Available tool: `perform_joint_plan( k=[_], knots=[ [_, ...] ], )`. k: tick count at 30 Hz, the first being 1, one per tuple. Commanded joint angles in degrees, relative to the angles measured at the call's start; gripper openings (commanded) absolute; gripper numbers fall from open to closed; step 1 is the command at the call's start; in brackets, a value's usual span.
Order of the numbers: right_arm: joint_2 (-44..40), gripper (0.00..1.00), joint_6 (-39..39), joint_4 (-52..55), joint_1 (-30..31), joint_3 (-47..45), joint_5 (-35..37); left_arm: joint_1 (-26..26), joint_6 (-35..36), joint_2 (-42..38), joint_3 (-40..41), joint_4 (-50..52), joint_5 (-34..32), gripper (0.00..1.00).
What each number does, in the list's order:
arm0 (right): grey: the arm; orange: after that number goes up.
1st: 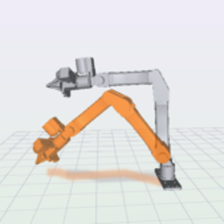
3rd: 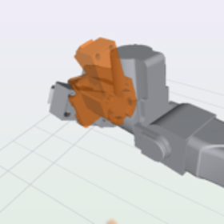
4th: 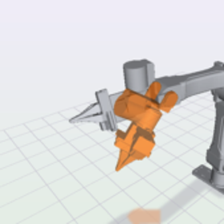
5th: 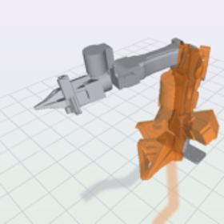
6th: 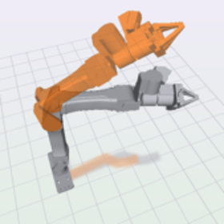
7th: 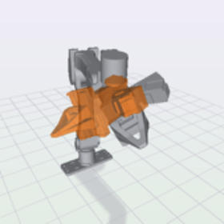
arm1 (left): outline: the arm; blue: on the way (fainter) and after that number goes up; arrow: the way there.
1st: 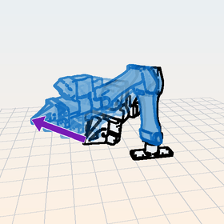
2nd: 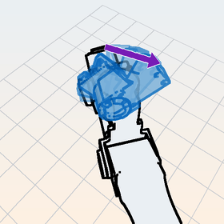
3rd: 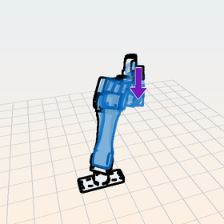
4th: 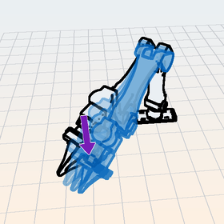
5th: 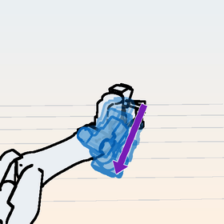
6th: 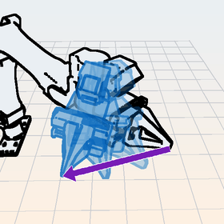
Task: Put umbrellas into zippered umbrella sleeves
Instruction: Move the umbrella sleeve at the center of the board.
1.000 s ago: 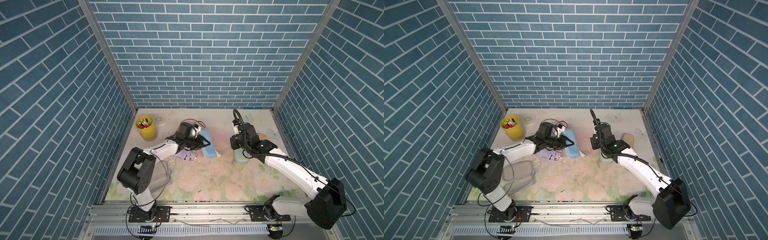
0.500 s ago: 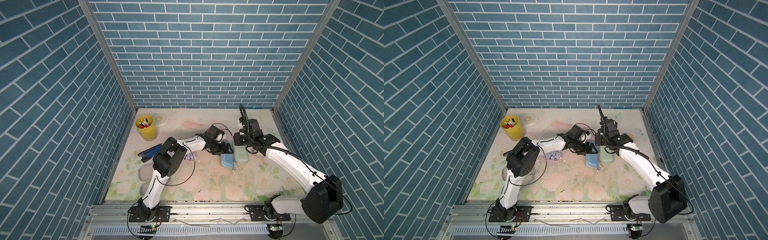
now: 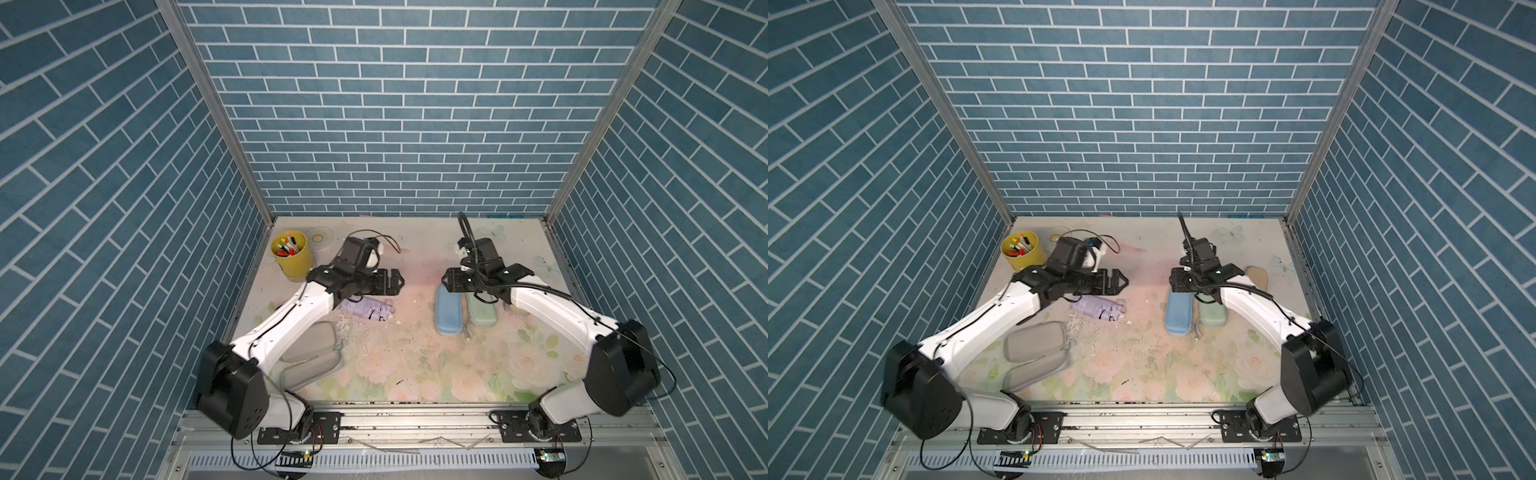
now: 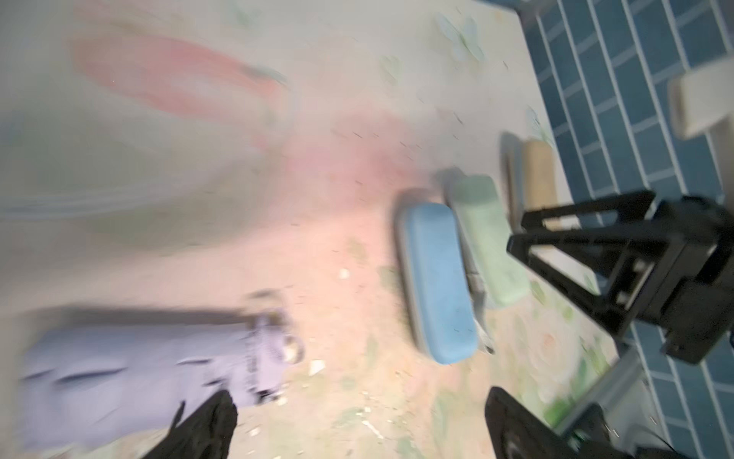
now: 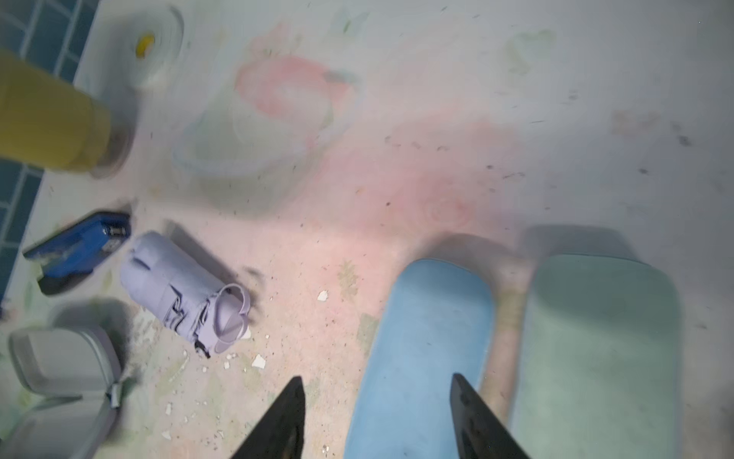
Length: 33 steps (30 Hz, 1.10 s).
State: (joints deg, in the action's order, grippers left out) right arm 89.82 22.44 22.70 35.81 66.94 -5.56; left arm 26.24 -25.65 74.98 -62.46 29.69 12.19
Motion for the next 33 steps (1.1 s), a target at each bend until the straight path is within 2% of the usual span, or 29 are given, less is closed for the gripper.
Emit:
perform_joint_plan(
  k=[1,4,5,7,10,13,16,19,21,24,26,28,31,33],
  knots=[
    [8.4,0.68,-9.44,0.26,7.9,5.78,-1.3,-5.65,-4.05,-9.94,7.28,8.49,-14.83,0.99],
    [16.38,0.78,-14.52,0.71,11.24,12.9,-2.15,-16.71,-8.31,-19.53,15.58,5.71,-4.55,0.99],
    [19.14,0.8,-16.4,1.83,12.27,15.8,-2.27,-19.48,-9.75,-22.04,17.65,5.65,-2.67,0.93],
    [23.99,0.84,-20.06,4.55,14.61,21.72,-1.97,-22.11,-10.6,-23.41,18.59,9.8,-3.65,0.82],
    [30.86,0.87,-24.07,8.51,17.21,29.26,-1.47,-22.2,-8.88,-20.39,17.68,16.9,-8.35,0.76],
    [36.82,0.87,-26.6,11.27,19.31,35.04,-0.44,-22.2,-12.33,-19.9,20.42,17.78,-8.25,0.72],
    [41.67,0.87,-27.35,12.52,20.58,39.55,1.77,-22.15,-17.11,-22.63,25.02,15.8,-8.1,0.74],
    [44.91,0.84,-26.84,13.12,20.88,43.55,0.83,-22.06,-19.18,-23.56,28.74,12.84,-7.68,0.77],
    [47.06,0.81,-26.35,14.11,20.97,46.12,0.73,-21.62,-19.77,-22.95,31.37,7.52,-5.87,0.79],
    [49.63,0.7,-25.24,15.91,20.65,49.08,3.61,-20.17,-20.35,-19.42,34.34,-0.54,-4.8,0.79],
    [49.37,0.62,-23.73,16.14,19.49,48.56,5.85,-18.53,-20.37,-16.41,35.21,-5.82,-5.02,0.79],
    [47.38,0.57,-21.68,14.84,17.96,45.58,5.86,-16.35,-20.05,-13.34,35.64,-11.14,-6.02,0.78],
    [42.73,0.53,-18.31,11.74,14.9,39.45,5.35,-13.18,-19.97,-6.17,35.03,-18.69,-4.38,0.78],
    [38.75,0.52,-16.02,9.49,12.76,34.46,4.26,-9.28,-19.71,-0.65,33.22,-21.47,-4.71,0.78]
  ],
)
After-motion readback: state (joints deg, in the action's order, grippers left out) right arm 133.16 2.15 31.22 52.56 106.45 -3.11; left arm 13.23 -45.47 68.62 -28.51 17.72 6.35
